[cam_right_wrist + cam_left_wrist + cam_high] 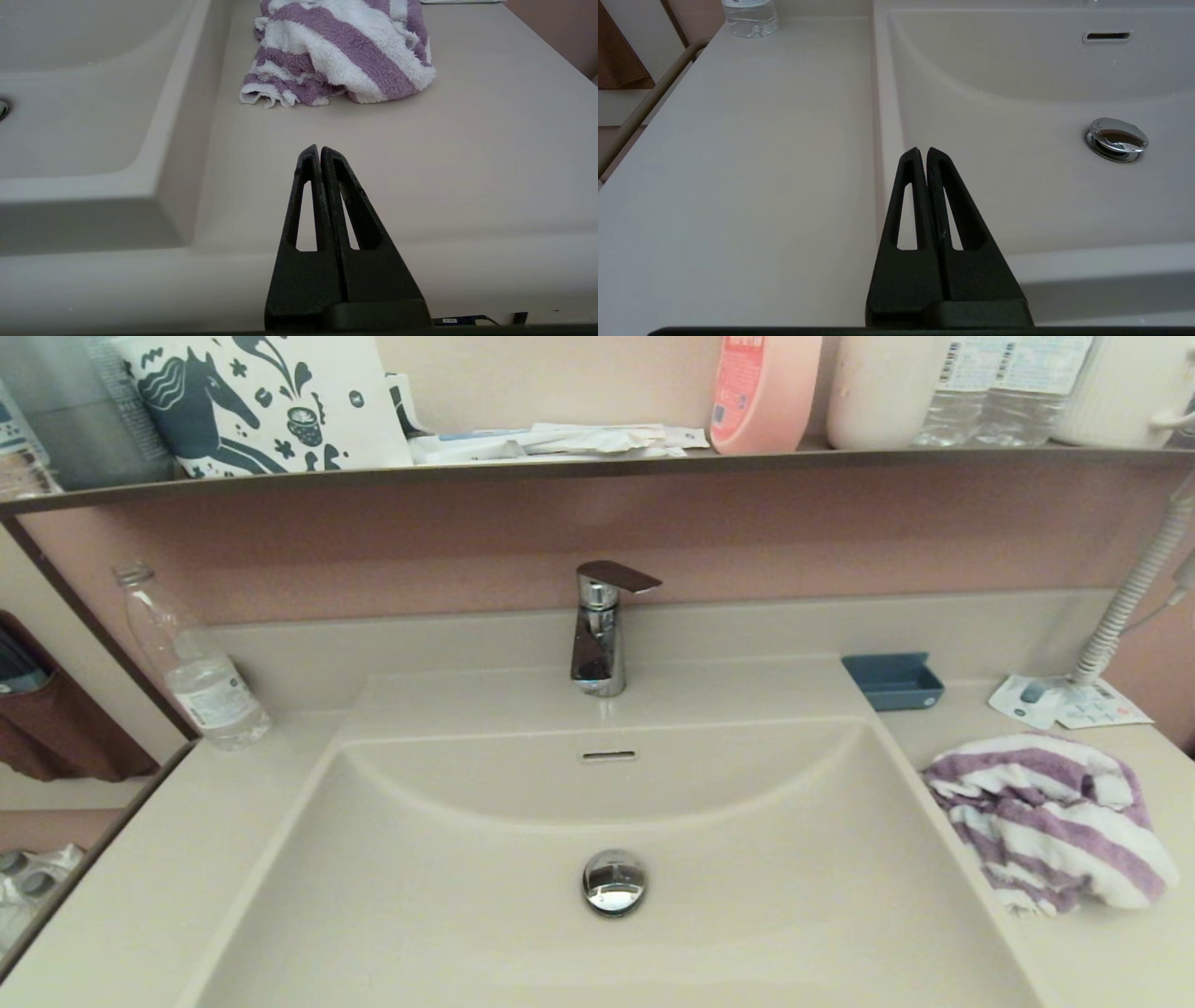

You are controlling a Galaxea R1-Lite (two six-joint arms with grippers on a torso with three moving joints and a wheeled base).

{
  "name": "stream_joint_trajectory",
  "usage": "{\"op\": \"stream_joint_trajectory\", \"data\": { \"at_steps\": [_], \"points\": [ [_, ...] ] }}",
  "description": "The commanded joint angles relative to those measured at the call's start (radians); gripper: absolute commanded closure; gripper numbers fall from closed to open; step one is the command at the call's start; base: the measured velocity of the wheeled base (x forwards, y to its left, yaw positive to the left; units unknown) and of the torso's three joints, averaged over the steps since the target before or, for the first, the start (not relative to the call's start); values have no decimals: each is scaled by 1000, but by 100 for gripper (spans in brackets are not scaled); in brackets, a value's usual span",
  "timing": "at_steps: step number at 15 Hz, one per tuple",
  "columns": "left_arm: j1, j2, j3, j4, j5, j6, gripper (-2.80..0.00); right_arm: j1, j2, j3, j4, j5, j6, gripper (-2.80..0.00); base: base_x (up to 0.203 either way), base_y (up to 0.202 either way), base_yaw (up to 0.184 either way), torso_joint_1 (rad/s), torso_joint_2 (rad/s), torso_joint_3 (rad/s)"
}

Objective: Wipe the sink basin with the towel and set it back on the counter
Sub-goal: Turn on the faucet

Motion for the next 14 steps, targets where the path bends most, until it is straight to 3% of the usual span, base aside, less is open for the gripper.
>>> {"op": "stream_joint_trajectory", "data": {
  "at_steps": [1,14],
  "points": [
    [0,1,0,0,0,-1,0,0,0,0,0,0,0,0,0,0,0,0,0,0],
    [0,1,0,0,1,-1,0,0,0,0,0,0,0,0,0,0,0,0,0,0]
  ]
}}
